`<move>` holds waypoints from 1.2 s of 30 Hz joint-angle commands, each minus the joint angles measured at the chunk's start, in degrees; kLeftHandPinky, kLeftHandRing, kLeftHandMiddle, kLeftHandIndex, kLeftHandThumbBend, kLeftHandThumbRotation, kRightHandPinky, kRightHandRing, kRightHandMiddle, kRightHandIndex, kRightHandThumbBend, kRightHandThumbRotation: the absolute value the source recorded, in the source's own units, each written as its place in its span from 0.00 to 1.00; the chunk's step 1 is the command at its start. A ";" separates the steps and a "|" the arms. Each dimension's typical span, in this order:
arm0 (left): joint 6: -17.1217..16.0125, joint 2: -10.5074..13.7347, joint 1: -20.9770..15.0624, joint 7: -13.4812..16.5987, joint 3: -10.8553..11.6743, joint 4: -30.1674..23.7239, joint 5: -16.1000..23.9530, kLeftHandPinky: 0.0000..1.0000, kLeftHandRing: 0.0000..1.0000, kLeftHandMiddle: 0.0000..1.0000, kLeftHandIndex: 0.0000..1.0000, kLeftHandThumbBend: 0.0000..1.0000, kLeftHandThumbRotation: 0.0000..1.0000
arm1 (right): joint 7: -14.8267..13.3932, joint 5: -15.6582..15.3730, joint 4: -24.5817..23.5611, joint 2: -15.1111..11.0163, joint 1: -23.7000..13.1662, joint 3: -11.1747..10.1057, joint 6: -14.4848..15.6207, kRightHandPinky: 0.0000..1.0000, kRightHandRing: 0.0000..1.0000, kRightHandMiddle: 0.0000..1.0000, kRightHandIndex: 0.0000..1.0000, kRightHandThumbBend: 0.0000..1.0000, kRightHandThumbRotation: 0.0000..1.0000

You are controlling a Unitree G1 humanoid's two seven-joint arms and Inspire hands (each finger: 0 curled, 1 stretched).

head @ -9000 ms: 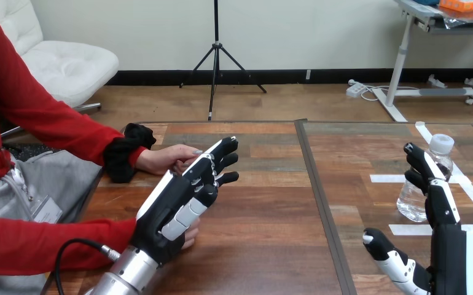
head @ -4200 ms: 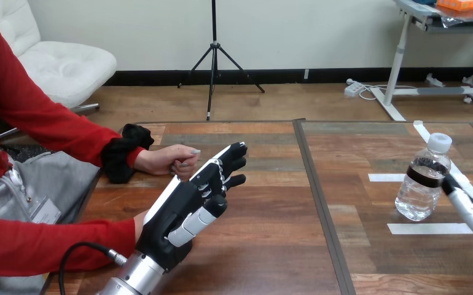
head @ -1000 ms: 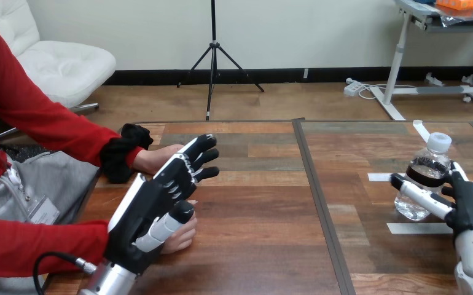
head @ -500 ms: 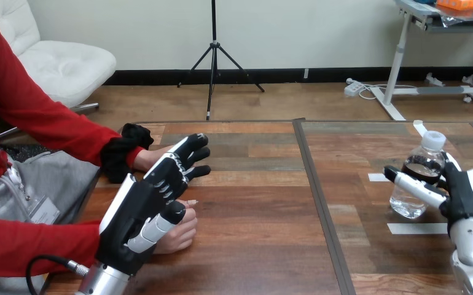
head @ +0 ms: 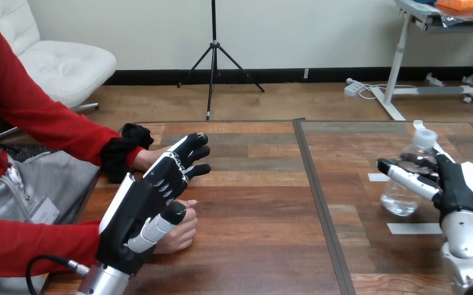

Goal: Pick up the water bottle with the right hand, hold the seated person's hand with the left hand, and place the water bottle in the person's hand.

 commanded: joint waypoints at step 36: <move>0.02 -2.57 -1.65 -3.52 0.69 -3.65 -4.26 0.83 0.89 0.91 0.85 1.00 0.73 | -0.18 8.89 -1.94 4.37 -4.56 -6.64 -2.59 0.26 0.31 0.38 0.40 0.92 0.00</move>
